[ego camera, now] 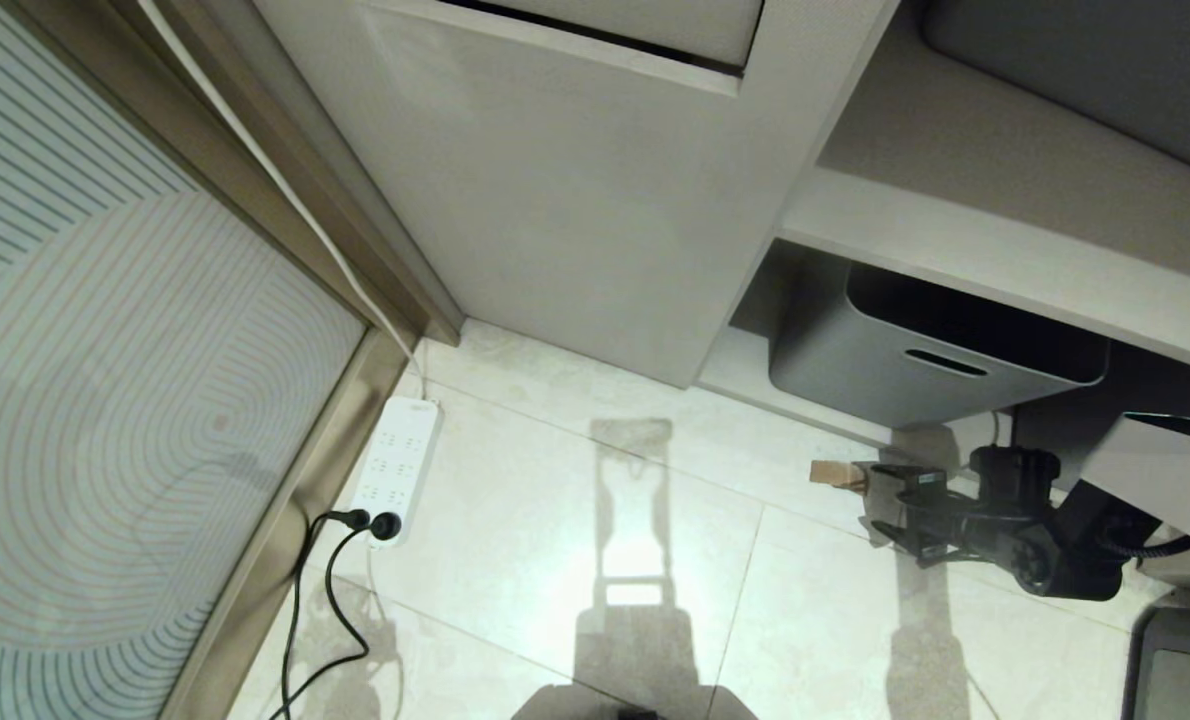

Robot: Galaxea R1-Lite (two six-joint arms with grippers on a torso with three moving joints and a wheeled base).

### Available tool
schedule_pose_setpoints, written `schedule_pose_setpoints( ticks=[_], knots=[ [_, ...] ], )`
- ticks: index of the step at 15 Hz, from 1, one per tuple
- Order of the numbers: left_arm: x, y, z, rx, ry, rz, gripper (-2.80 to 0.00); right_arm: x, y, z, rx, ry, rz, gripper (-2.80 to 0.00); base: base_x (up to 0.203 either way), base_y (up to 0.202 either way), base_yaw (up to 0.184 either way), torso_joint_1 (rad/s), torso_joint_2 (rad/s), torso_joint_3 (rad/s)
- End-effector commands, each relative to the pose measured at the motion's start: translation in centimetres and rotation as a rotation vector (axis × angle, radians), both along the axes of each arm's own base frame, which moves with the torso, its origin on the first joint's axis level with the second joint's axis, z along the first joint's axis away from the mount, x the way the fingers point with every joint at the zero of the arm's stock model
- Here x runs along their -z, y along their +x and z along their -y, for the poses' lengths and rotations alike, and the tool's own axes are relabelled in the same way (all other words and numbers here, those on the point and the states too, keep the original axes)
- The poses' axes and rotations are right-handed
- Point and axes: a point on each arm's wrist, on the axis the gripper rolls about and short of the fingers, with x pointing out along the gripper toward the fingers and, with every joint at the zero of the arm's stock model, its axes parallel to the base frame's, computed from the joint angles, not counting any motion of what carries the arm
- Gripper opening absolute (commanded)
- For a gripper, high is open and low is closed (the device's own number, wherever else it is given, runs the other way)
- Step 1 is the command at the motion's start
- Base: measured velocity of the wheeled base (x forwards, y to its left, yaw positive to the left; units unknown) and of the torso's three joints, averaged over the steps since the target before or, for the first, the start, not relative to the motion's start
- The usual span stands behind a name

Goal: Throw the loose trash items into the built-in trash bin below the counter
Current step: Pick up the garbage

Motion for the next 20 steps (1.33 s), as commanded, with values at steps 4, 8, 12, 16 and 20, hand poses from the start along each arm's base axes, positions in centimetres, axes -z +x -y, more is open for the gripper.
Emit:
schedule_pose_setpoints(
  ticks=[4,8,12,16,20],
  knots=[
    [0.0,0.0,0.0,0.0,0.0,-0.003,-2.8,-0.2,1.8,0.4,0.065,0.13,0.023,0.0,0.0,0.0,0.0,0.0,0.0,0.0],
    [0.0,0.0,0.0,0.0,0.0,-0.003,-2.8,0.8,1.7,0.3,0.072,0.137,-0.005,0.0,0.0,0.0,0.0,0.0,0.0,0.0],
    [0.0,0.0,0.0,0.0,0.0,-0.003,-2.8,1.1,1.8,0.1,0.078,0.169,-0.017,0.0,0.0,0.0,0.0,0.0,0.0,0.0],
    [0.0,0.0,0.0,0.0,0.0,-0.003,-2.8,1.4,1.8,-0.7,0.041,0.194,-0.028,0.0,0.0,0.0,0.0,0.0,0.0,0.0],
    [0.0,0.0,0.0,0.0,0.0,-0.003,-2.8,1.5,2.5,-0.9,-0.004,0.215,-0.009,0.0,0.0,0.0,0.0,0.0,0.0,0.0]
  ],
)
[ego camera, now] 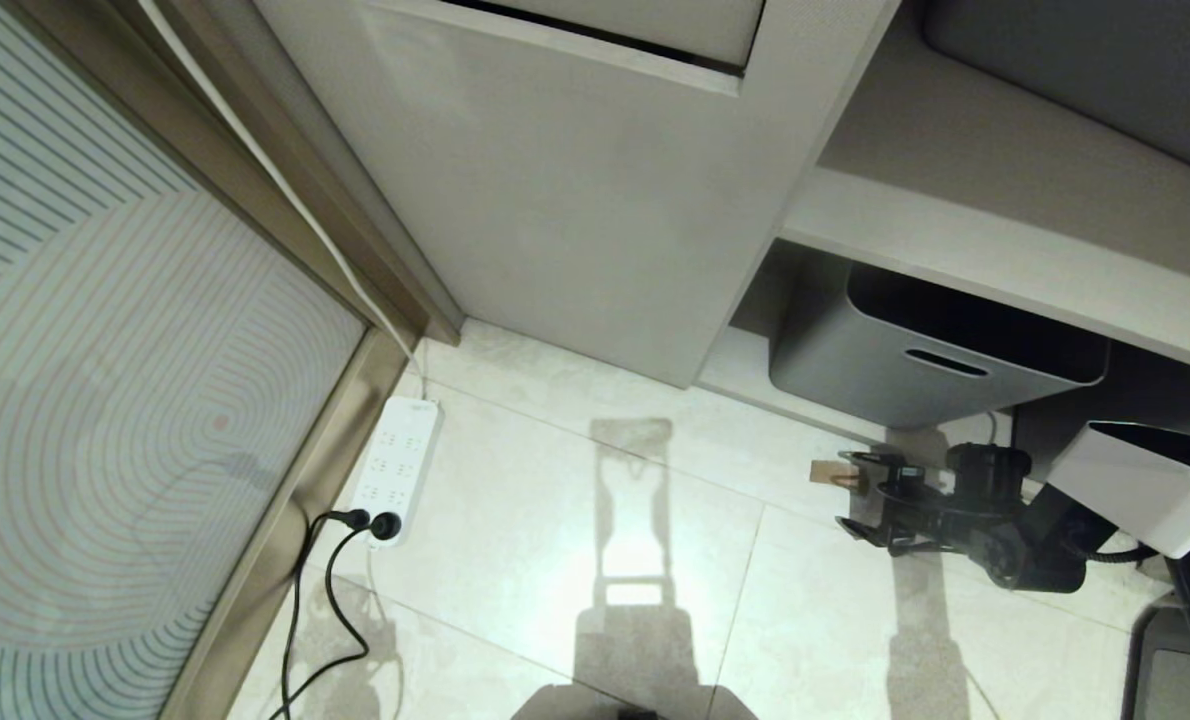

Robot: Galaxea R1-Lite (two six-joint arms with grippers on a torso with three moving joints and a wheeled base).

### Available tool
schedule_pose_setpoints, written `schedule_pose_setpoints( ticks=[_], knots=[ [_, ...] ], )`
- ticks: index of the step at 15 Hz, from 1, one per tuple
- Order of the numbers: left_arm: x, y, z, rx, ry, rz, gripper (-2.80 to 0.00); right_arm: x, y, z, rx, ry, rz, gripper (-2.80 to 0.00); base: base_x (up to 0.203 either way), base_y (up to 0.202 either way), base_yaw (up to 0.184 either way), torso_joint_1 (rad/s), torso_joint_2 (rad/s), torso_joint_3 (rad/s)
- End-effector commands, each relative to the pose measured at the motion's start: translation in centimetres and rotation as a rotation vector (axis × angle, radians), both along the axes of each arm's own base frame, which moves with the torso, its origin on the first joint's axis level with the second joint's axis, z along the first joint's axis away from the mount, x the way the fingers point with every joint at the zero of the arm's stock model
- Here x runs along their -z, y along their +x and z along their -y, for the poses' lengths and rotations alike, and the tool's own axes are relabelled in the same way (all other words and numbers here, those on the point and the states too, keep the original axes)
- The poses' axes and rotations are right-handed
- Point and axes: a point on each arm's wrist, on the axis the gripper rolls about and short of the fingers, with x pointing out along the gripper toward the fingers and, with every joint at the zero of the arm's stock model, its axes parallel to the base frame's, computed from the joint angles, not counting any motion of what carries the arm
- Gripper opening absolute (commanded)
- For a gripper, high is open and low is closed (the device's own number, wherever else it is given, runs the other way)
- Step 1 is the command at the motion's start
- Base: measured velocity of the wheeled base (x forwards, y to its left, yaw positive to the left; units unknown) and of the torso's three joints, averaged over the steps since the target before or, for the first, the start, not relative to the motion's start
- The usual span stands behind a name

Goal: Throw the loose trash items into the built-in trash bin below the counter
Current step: Pick up the garbage

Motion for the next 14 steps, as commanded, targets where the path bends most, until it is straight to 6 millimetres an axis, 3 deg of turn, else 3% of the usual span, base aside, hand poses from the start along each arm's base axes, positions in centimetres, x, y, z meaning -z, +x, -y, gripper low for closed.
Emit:
schedule_pose_setpoints(
  ticks=[1,7,14],
  knots=[
    [0.0,0.0,0.0,0.0,0.0,-0.003,-2.8,0.2,0.5,0.0,0.0,0.007,0.012,0.0,0.0,0.0,0.0,0.0,0.0,0.0],
    [0.0,0.0,0.0,0.0,0.0,-0.003,-2.8,0.9,1.9,0.1,0.002,-0.004,0.047,0.0,0.0,0.0,0.0,0.0,0.0,0.0],
    [0.1,0.0,0.0,0.0,0.0,-0.004,-2.8,1.4,2.7,-1.7,-0.004,-0.027,0.059,0.0,0.0,0.0,0.0,0.0,0.0,0.0]
  ],
)
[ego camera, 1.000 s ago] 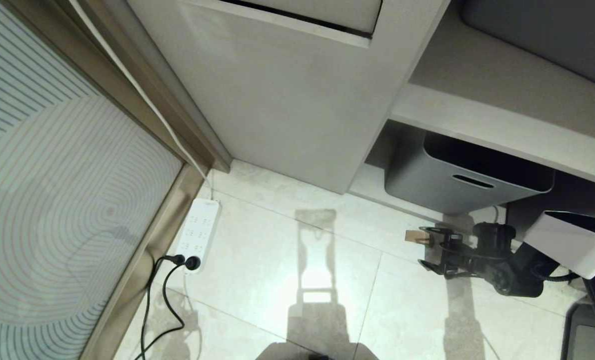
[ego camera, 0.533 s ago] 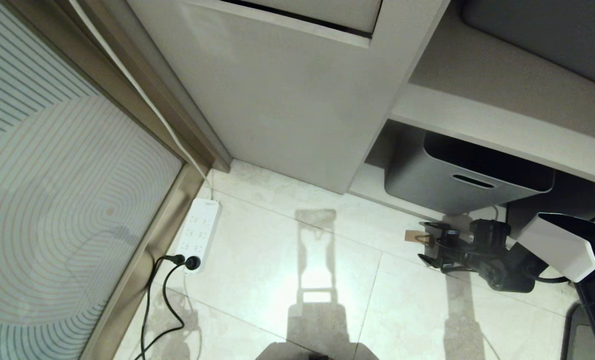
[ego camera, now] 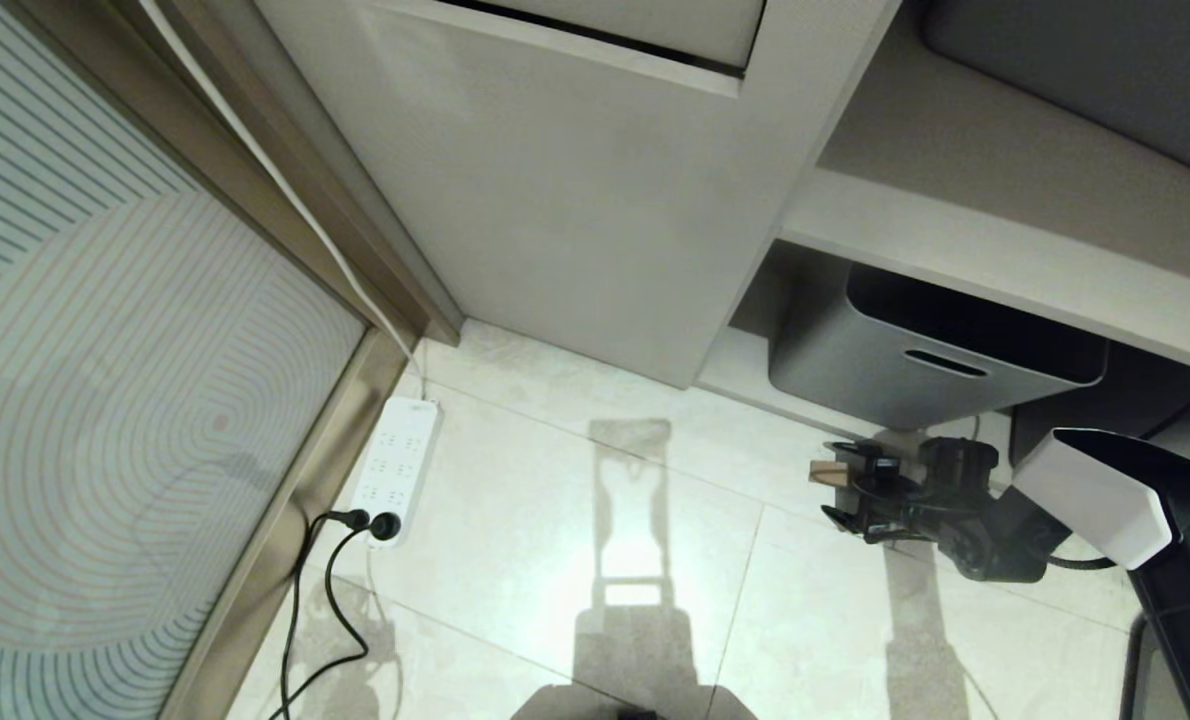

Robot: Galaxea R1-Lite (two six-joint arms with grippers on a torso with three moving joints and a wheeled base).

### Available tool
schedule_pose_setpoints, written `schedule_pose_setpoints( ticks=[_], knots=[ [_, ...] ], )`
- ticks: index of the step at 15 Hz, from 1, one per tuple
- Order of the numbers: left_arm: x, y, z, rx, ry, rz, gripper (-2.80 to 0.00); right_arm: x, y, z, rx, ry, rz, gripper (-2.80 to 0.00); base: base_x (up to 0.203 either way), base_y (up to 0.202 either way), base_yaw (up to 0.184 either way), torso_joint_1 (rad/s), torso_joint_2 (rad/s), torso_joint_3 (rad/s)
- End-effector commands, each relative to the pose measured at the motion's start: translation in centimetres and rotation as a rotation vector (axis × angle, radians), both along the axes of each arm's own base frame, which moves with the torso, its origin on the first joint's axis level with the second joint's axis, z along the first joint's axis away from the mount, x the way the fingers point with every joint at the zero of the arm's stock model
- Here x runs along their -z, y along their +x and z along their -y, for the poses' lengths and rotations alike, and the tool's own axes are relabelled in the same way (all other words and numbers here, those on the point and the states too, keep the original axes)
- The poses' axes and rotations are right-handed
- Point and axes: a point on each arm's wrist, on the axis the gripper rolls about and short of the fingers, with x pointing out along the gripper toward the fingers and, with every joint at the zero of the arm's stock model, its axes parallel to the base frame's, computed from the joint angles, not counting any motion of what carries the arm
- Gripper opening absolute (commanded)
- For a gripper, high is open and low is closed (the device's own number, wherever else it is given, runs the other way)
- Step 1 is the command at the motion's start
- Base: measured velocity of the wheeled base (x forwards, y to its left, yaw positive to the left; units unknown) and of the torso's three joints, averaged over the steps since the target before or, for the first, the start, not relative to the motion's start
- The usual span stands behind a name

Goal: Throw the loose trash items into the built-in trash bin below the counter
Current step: Pick up the garbage

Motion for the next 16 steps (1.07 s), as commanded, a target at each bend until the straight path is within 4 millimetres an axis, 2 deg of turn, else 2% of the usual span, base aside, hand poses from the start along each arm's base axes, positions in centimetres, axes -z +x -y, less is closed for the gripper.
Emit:
schedule_pose_setpoints(
  ticks=[1,16],
  knots=[
    [0.03,0.02,0.0,0.0,0.0,-0.002,-2.8,0.38,0.26,-0.01,0.01,0.003,0.003,0.0,0.0,0.0,0.0,0.0,0.0,0.0],
    [0.03,0.02,0.0,0.0,0.0,-0.002,-2.8,-0.03,0.25,0.91,0.098,-0.029,0.006,0.0,0.0,0.0,0.0,0.0,0.0,0.0]
  ],
)
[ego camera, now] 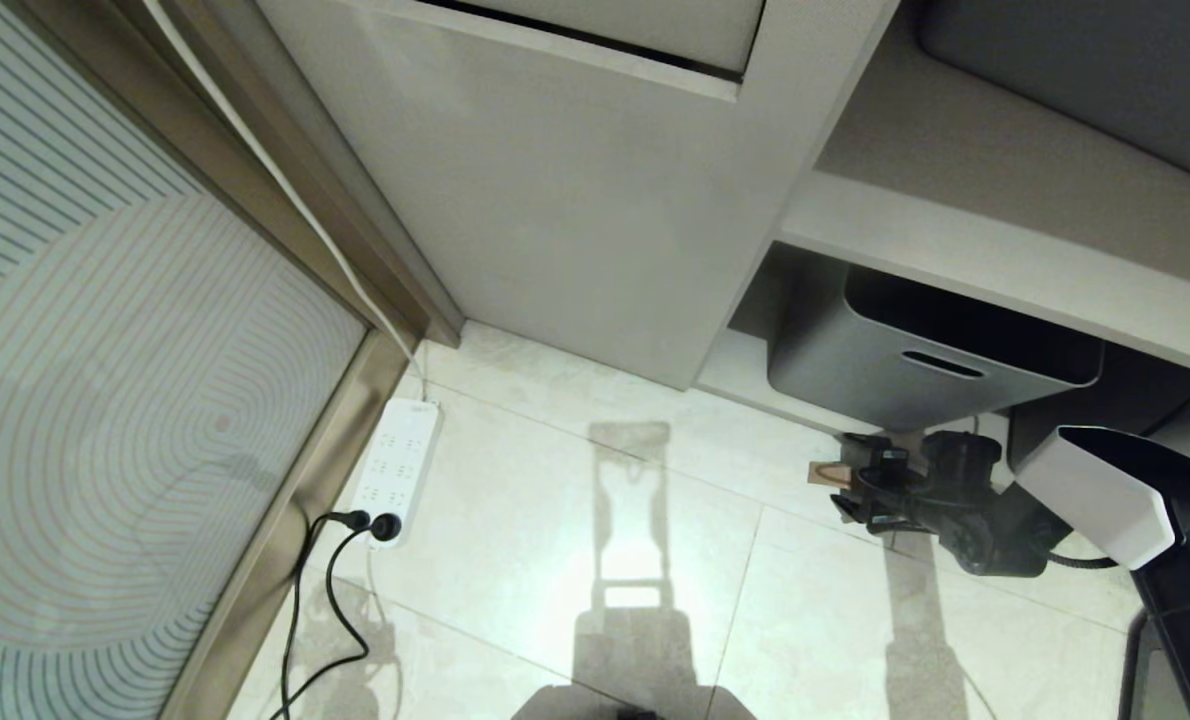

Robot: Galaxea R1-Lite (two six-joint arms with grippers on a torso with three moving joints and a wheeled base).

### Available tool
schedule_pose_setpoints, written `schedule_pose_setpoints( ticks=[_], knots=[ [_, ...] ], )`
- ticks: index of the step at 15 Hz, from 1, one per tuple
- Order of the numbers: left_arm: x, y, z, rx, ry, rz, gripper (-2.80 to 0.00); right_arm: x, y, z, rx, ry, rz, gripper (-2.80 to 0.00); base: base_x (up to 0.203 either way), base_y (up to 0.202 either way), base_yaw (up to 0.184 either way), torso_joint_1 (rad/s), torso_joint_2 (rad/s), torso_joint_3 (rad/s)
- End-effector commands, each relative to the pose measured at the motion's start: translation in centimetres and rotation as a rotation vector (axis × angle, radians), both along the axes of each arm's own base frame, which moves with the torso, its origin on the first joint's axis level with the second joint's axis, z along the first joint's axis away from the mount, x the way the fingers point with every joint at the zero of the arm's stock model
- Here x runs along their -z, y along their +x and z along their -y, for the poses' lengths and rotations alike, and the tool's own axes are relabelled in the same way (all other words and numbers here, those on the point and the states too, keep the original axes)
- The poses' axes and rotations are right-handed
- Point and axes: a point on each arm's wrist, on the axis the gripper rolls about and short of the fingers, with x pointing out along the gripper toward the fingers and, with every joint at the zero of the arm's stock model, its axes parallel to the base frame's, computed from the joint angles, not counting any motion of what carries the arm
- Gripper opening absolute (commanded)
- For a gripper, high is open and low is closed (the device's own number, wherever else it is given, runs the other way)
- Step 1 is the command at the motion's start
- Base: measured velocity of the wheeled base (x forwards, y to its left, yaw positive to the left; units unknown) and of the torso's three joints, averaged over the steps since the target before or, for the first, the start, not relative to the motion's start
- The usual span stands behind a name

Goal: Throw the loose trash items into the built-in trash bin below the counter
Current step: Pick up the garbage

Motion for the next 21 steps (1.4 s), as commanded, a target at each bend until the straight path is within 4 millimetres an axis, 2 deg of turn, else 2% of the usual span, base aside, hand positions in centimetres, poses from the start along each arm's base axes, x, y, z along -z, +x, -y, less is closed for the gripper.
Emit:
schedule_pose_setpoints(
  ticks=[1,7,17,18,21],
  knots=[
    [0.0,0.0,0.0,0.0,0.0,-0.002,-2.8,0.1,-0.2,0.0,0.0,0.011,-0.007,0.0,0.0,0.0,0.0,0.0,0.0,0.0],
    [0.0,0.0,0.0,0.0,0.0,-0.002,-2.8,0.4,-1.4,-0.2,-0.008,0.001,-0.049,0.0,0.0,0.0,0.0,0.0,0.0,0.0],
    [0.0,0.0,0.0,0.0,0.0,-0.002,-2.8,1.2,-1.3,-0.6,-0.024,0.002,-0.057,0.0,0.0,0.0,0.0,0.0,0.0,0.0],
    [0.0,0.0,0.0,0.0,0.0,-0.002,-2.8,1.4,-1.3,-0.7,-0.028,0.004,-0.059,-2.8,0.0,0.0,0.0,0.0,0.0,0.0],
    [0.0,0.0,0.0,0.0,0.0,-0.002,-2.8,1.2,-1.1,-0.9,-0.032,0.01,-0.054,-2.8,0.0,0.0,0.0,0.0,0.0,0.0]
  ],
)
